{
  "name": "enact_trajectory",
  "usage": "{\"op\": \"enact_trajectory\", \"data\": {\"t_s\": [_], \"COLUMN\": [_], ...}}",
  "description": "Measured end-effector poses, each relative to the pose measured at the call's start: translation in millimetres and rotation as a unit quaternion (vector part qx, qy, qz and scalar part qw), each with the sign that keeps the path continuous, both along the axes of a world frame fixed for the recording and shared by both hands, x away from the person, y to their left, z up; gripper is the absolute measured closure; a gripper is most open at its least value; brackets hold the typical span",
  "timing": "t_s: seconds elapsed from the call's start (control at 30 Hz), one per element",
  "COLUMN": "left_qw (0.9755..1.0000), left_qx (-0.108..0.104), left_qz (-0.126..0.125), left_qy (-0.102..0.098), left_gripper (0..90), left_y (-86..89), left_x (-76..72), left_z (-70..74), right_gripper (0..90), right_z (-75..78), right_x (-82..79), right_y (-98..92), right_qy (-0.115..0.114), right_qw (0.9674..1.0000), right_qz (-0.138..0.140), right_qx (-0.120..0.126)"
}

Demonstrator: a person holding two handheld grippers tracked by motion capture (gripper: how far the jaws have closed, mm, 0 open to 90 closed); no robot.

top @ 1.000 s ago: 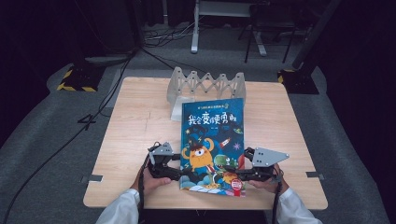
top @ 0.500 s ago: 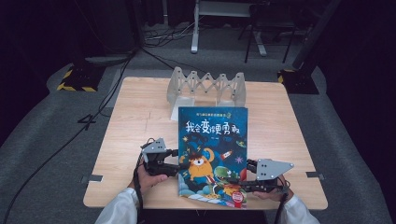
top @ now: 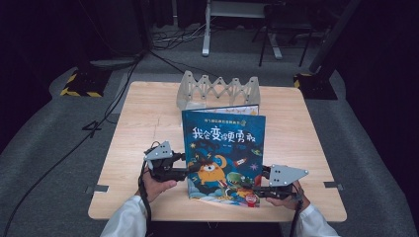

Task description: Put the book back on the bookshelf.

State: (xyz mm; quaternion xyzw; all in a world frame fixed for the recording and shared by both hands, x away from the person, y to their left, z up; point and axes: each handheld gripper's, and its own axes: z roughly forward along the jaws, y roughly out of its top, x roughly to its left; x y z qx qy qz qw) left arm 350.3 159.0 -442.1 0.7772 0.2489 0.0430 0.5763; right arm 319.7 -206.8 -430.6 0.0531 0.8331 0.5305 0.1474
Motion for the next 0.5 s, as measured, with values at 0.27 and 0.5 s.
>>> {"op": "enact_trajectory", "data": {"t_s": [0.27, 0.5], "left_qw": [0.9987, 0.9948], "left_qx": [0.021, 0.074], "left_qz": [-0.014, -0.039], "left_qy": [-0.044, -0.058], "left_gripper": [58.2, 57.6], "left_y": [-4.9, -22.8], "left_x": [-14.2, -16.5], "left_z": [5.6, -0.8], "right_gripper": [63.3, 62.4], "right_z": [-11.5, -15.0], "right_x": [15.8, 14.4], "right_y": [-12.4, -16.1], "right_qy": [0.046, 0.043], "right_qw": [0.9986, 0.9986], "right_qz": [-0.019, -0.022], "right_qx": [0.016, 0.021]}}
